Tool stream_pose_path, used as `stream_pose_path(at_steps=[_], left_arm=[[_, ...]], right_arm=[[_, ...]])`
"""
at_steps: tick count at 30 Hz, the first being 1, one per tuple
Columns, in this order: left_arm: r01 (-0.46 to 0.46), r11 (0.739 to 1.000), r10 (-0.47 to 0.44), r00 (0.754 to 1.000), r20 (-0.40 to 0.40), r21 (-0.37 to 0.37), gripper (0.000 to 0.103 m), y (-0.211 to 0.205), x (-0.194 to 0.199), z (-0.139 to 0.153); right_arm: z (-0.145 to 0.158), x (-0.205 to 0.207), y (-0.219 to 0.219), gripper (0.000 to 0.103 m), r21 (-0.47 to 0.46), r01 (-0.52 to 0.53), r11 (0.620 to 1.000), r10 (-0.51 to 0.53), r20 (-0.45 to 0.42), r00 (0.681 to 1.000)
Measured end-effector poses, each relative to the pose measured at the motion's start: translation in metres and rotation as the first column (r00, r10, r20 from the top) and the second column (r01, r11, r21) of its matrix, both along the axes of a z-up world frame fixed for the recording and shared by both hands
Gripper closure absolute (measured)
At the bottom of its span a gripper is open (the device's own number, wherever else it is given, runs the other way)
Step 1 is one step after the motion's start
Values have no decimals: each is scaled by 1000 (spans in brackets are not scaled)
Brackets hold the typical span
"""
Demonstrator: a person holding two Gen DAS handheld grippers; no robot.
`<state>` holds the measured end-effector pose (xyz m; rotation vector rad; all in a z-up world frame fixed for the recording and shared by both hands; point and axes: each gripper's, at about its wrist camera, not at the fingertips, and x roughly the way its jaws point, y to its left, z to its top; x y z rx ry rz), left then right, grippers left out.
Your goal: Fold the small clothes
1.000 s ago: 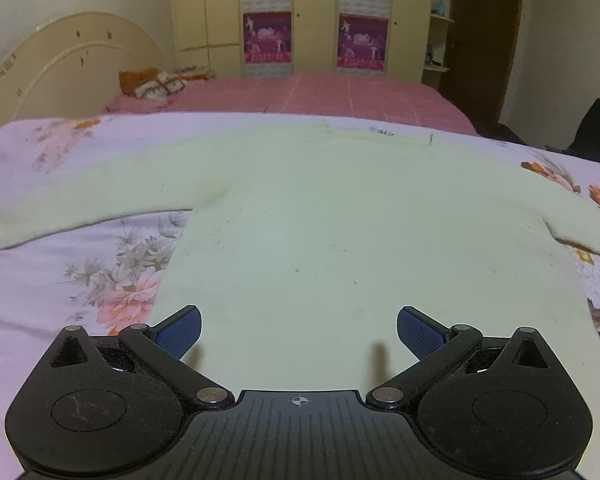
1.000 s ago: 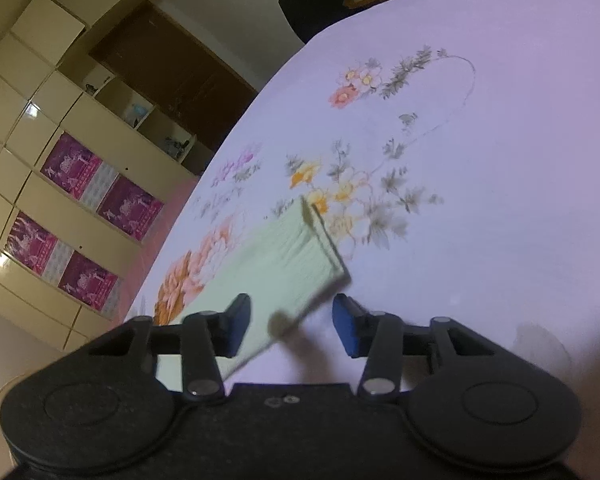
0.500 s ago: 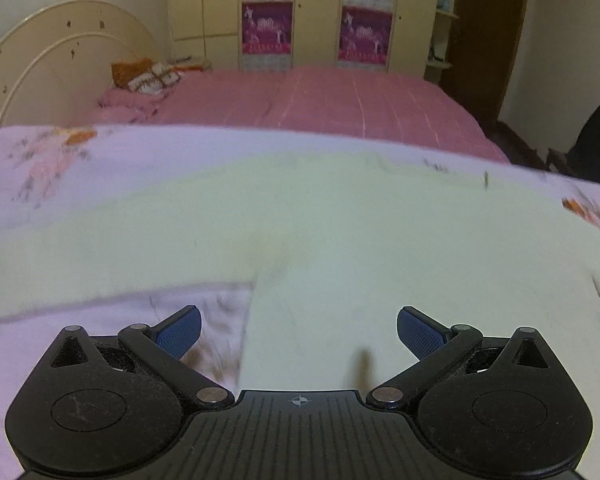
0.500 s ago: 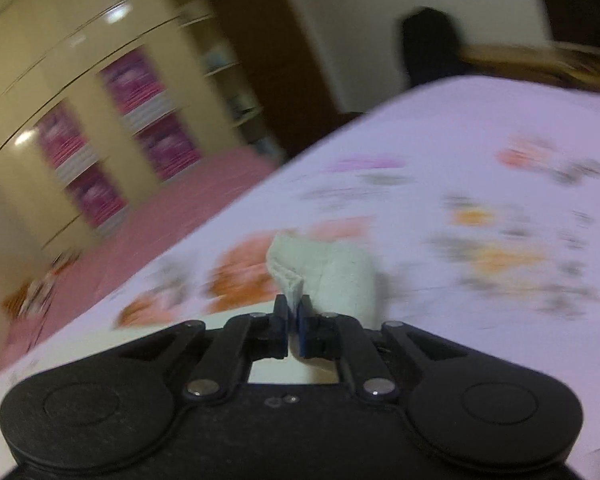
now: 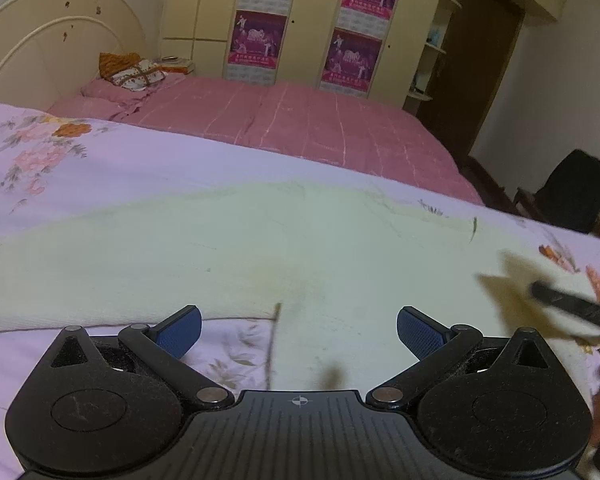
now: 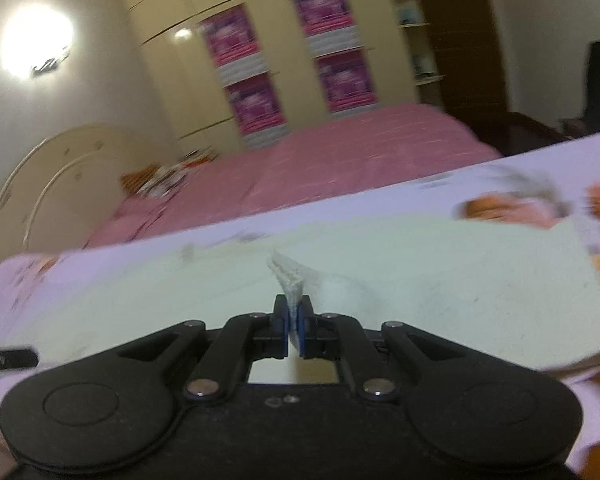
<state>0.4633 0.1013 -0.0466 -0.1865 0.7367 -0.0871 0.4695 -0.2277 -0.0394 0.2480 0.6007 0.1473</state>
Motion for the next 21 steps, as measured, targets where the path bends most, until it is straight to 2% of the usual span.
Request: stream_pose_path(at_steps=[5,6,7,8,10,13,14,15,17,19,21], left_arm=[[-5,1000,5,1000,13,-18,0,16,1,-1],[-7,1000,7,1000,10,-24,0,18,3,-3],[-13,999,13,1000,6,-32,0,19,5,-6],[-21,999,21,1000,0,-50,0,20,8,-9],[-21,994,20,1000,-18,-112,0,16,16,-15],[49,973,-58,998,-32,-226,2,-6,32,-26],[83,966,-94,995,-31,-244,30,-18,38,-29],[115,961,-130,990,-47,-250,48,-32,46,-33],[155,947,-183,980,-74,-280,48,-57,60,-42],[178,945,-213,972,-101,-276,48,-79,71,-51],[192,929,-239,964,-116,-316,48,-94,80,-62]], right_arm=[[-10,16,59,97,-42,-101,994,100,-30,995],[-14,19,67,93,-53,-113,992,111,-47,993],[-16,17,73,84,-59,-123,991,119,-64,991],[-17,15,78,80,-71,-125,990,119,-74,990],[-9,-1,76,67,-106,-99,989,96,-28,995],[0,-30,56,62,-55,-41,998,42,4,999],[2,-38,43,62,-22,-9,1000,9,1,1000],[2,-42,32,62,3,19,1000,-19,-4,1000],[3,-52,5,62,50,80,996,-79,-17,997],[3,-59,-13,62,71,122,990,-121,-20,992],[2,-65,-28,62,78,151,985,-150,-22,988]])
